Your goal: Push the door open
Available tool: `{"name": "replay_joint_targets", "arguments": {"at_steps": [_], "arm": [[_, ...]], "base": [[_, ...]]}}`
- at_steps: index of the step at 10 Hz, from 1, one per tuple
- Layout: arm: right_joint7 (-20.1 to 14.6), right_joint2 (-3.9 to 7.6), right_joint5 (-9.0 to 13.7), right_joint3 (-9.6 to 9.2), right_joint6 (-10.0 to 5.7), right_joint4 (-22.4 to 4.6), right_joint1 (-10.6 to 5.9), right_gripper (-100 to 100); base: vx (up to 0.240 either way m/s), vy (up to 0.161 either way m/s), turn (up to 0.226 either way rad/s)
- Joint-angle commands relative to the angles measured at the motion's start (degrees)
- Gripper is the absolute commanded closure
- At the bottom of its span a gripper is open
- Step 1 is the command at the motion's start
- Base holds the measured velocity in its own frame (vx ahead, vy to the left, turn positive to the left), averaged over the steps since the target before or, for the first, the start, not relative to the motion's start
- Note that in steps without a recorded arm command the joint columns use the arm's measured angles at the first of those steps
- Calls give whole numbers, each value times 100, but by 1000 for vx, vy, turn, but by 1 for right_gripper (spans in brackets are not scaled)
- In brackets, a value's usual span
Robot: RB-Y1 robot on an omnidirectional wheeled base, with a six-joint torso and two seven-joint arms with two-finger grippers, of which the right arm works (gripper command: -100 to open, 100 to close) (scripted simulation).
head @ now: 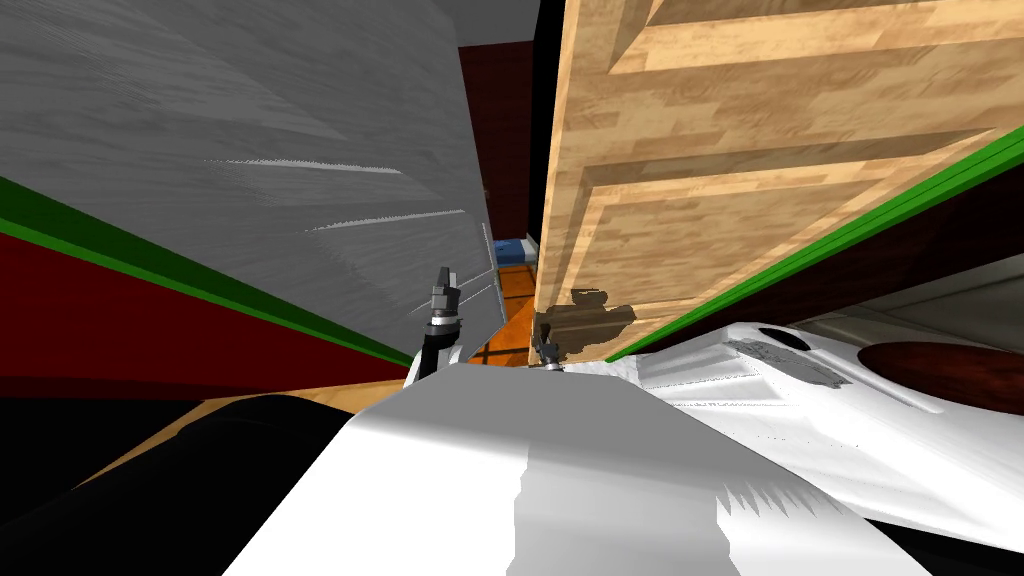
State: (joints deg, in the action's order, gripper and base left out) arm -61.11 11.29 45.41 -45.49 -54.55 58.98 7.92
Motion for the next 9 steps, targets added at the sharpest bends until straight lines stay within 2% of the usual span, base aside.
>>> {"name": "replay_joint_targets", "arguments": {"at_steps": [1,2,3,5,8,9], "arm": [[2,1,-7,-19,-12,-2,28,100],[2,1,-7,-19,-12,-2,28,100],[8,-28,-9,162,1,-58,-43,100],[19,-65,-21,364,1,-130,-97,100],[30,-101,-32,556,1,-198,-149,100],[30,-101,-32,556,1,-198,-149,100]], "base": [[0,0,0],[0,0,0],[12,-9,78],[15,-18,83],[23,-19,39],[14,-7,14]]}}
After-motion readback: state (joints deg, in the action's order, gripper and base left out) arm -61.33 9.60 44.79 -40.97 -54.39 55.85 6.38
